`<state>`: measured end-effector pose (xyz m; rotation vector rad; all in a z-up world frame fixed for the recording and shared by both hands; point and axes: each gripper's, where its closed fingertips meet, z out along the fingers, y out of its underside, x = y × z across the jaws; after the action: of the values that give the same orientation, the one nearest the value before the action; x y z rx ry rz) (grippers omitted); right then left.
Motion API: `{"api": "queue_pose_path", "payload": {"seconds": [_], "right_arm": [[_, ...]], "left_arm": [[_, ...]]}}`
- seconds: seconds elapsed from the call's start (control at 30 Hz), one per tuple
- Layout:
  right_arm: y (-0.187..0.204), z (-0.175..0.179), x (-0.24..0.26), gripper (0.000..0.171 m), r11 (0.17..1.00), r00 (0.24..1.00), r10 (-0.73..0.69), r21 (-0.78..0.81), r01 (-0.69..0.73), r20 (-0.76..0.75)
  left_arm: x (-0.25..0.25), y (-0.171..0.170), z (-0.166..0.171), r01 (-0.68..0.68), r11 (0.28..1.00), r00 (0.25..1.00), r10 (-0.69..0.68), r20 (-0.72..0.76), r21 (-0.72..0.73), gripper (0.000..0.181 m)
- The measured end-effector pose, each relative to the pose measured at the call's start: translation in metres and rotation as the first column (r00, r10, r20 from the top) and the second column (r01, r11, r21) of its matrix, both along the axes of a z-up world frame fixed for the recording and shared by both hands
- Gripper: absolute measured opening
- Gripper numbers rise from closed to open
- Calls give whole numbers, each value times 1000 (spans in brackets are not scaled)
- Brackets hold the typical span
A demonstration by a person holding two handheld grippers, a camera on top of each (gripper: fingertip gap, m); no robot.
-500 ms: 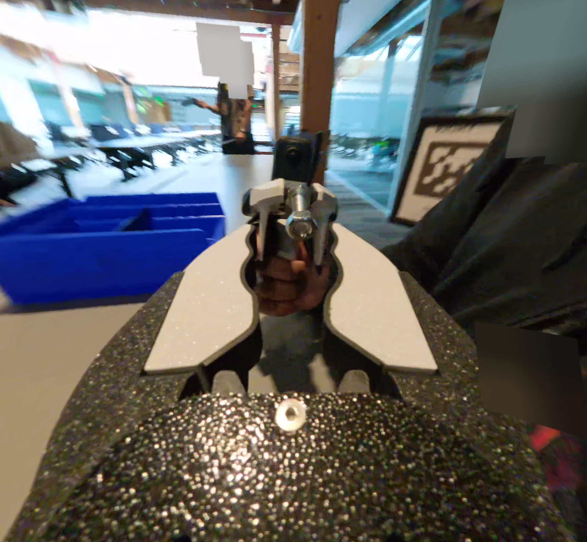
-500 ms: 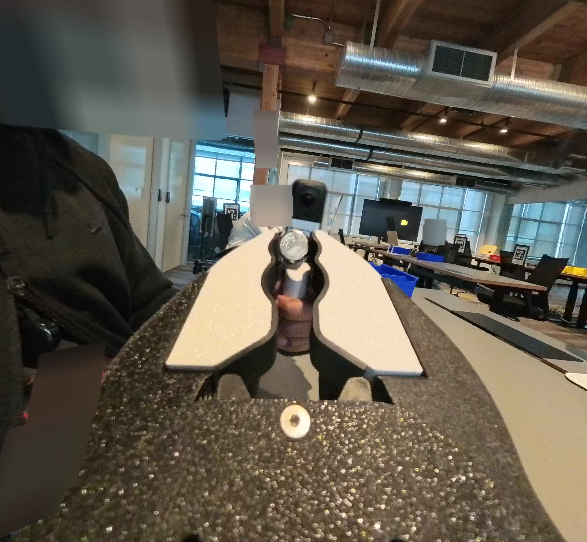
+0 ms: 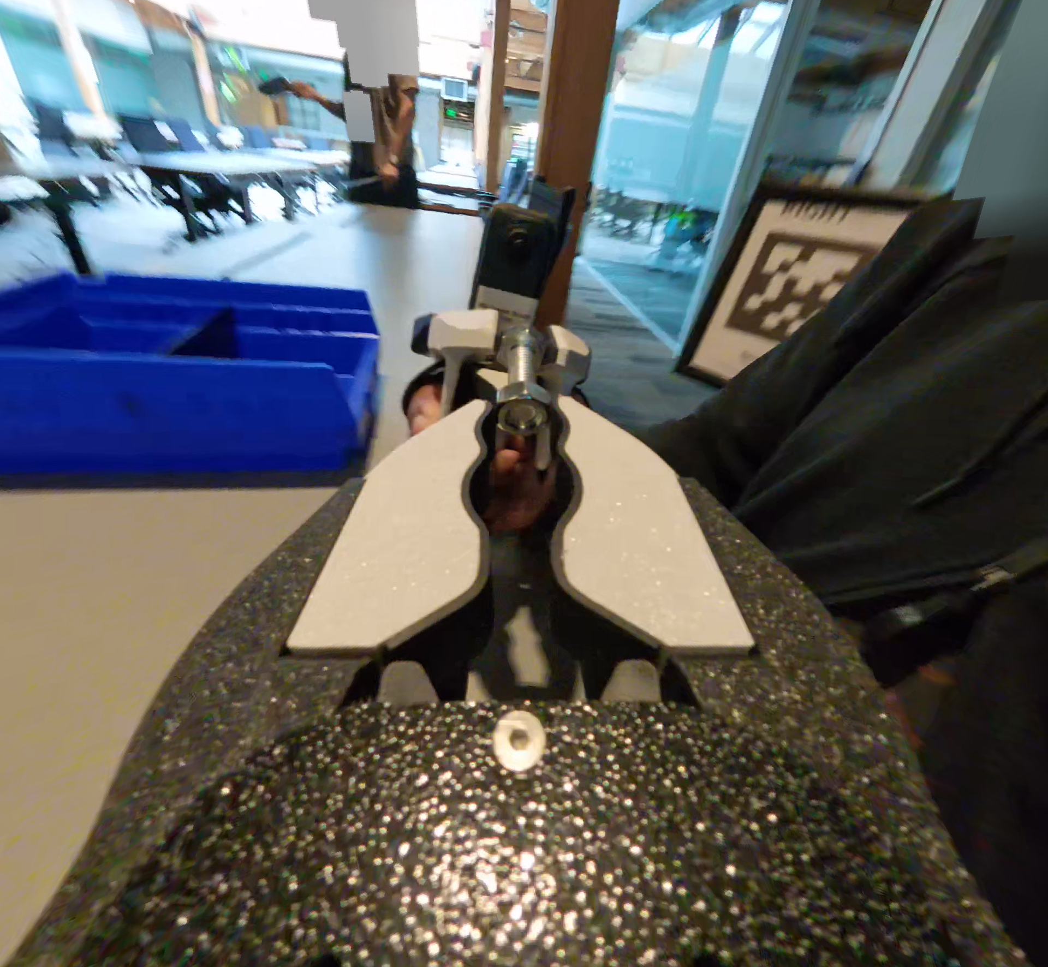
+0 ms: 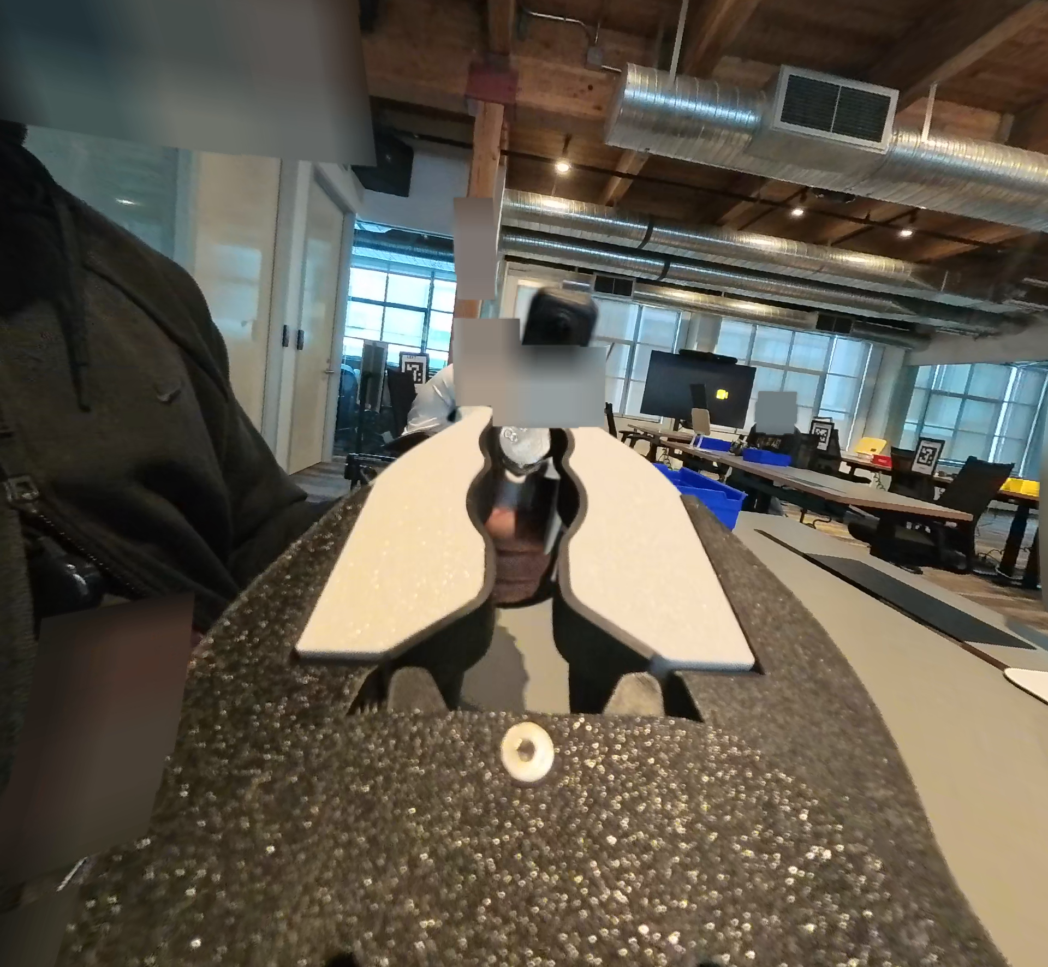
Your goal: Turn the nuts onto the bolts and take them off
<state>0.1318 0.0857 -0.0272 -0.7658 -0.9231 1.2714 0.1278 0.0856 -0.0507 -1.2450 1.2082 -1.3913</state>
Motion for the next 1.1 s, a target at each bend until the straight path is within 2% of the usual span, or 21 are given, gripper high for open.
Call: {"api": "queue_pose_path", "payload": {"seconds": [0.07,0.13,0.2,0.27,0.33,0.4,0.5,0.63,0.73,0.8,1.1], "right_arm": [[-1,0,0,18,1000,1000,1,6,-1,4],[-2,-1,-1,18,1000,1000,-1,17,1,11],[-2,-1,-2,18,1000,1000,-7,18,7,14],[-2,-1,0,18,1000,1000,-9,16,9,11],[-1,0,2,18,1000,1000,-9,11,9,-1],[1,1,3,18,1000,1000,-12,2,12,-10],[2,3,5,18,1000,1000,-10,-8,10,-25],[3,3,7,18,1000,999,-8,-15,7,-34],[3,3,6,18,1000,999,-5,-17,4,-35],[2,3,6,18,1000,999,-3,-16,2,-33],[2,3,5,18,1000,1000,2,-16,-2,-30]], "left_arm": [[0,-3,-1,75,974,997,-77,-1,-214,17],[-2,-5,0,163,906,987,-155,51,-390,17],[-2,-5,-1,211,867,978,-189,93,-451,17],[0,-4,-1,227,864,974,-196,116,-450,17],[1,-5,0,222,896,974,-191,118,-385,18],[2,-4,-1,179,947,983,-161,90,-266,27],[3,6,-5,29,999,999,-28,38,-25,46],[3,7,-4,-91,959,996,85,33,269,51],[4,2,-2,-128,902,992,120,47,412,49],[5,3,-3,-145,883,989,141,44,446,45],[0,5,5,-174,891,984,145,99,420,20]]}}
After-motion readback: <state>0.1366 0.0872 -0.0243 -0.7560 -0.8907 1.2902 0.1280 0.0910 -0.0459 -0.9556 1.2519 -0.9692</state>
